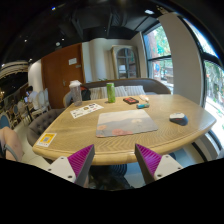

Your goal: Arrange mouse

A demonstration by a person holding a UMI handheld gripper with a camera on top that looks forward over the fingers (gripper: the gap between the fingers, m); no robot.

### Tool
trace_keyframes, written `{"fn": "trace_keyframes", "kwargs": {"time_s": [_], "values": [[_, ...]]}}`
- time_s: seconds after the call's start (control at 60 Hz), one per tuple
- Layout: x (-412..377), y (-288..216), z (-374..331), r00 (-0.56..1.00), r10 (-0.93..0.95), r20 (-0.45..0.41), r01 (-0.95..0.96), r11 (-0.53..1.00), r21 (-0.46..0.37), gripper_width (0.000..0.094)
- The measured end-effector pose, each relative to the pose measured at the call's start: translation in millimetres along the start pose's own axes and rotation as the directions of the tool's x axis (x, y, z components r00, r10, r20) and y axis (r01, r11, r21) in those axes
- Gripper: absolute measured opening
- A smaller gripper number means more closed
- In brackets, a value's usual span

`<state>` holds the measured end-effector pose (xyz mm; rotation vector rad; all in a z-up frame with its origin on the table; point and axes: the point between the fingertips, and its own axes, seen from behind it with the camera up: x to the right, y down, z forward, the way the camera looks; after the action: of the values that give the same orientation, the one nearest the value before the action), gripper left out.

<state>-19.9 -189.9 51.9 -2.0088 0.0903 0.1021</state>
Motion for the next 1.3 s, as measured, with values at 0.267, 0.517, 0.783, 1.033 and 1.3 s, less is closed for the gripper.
{"fn": "trace_keyframes", "kwargs": {"time_s": [0.267, 0.517, 0.783, 1.033, 1.3], "values": [[127, -12, 29, 0.99, 0.015, -0.142, -0.014, 1.0, 0.011, 0.0827], [304, -44, 82, 0.932, -0.058, -0.358, 0.069, 0.997, 0.018, 0.0831], [362, -52, 138, 0.952, -0.092, -0.293, 0.095, 0.996, -0.006, 0.0827], [382, -71, 181, 0.966, -0.058, -0.252, 0.051, 0.998, -0.035, 0.0817], [380, -65, 181, 0.964, 0.061, -0.259, -0.074, 0.996, -0.043, 0.0512]]}}
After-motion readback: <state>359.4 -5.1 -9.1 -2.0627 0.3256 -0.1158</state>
